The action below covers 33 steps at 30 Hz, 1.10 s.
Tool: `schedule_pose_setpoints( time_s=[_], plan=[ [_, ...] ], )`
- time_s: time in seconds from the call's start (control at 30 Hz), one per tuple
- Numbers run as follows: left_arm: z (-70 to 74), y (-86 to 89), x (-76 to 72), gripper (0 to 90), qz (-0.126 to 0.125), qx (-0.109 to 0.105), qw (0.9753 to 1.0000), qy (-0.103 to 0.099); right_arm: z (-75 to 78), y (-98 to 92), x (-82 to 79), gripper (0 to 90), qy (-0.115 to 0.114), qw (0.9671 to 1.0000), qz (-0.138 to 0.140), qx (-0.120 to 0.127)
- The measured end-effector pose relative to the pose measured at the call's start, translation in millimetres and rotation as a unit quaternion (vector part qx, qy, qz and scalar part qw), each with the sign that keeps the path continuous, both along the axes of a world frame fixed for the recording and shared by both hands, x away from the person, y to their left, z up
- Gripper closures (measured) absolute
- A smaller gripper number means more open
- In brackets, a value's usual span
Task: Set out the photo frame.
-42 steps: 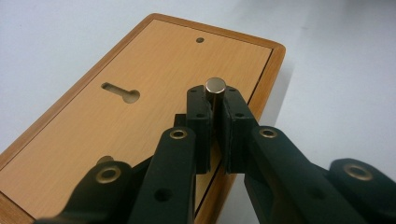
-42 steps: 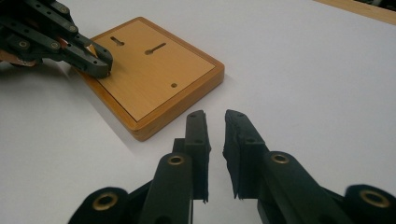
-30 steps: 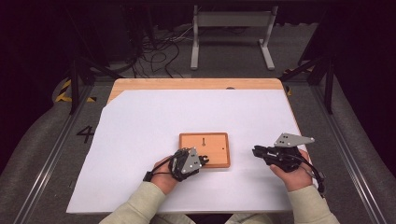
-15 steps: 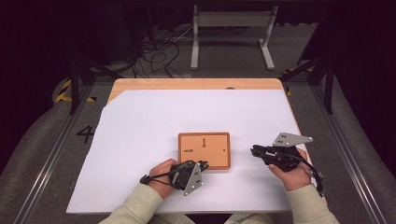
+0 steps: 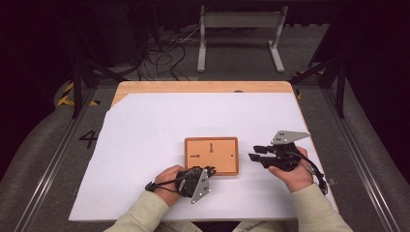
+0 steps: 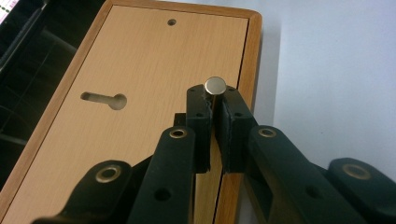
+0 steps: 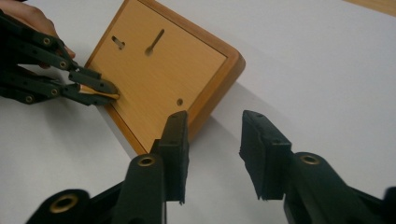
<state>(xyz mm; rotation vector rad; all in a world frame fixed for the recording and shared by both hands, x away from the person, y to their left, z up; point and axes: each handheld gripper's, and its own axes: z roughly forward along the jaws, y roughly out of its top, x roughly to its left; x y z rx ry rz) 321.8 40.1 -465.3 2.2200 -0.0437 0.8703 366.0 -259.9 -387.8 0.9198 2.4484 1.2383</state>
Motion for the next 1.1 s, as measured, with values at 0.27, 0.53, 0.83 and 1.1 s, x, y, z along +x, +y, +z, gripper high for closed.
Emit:
schedule_pose_setpoints(
  time_s=[0.27,0.53,0.83,1.1],
  plan=[
    [-0.7,-0.4,-1.3,84.4,0.001,0.002,1.0000,-0.007,11.7,21.5,23.6,43.2,0.039,0.9991,0.017,0.002],
    [-1.6,-0.5,-2.0,84.4,0.003,-0.003,1.0000,-0.005,1.0,45.1,54.0,32.6,0.083,0.9961,0.029,-0.012],
    [-1.4,0.1,-1.6,84.4,0.008,-0.002,1.0000,0.002,-19.1,52.6,74.9,25.5,0.120,0.9921,0.036,-0.007],
    [-1.2,-0.1,-0.3,84.3,0.007,-0.004,1.0000,0.002,-34.2,58.2,86.3,23.3,0.159,0.9861,0.045,0.016]
  ],
)
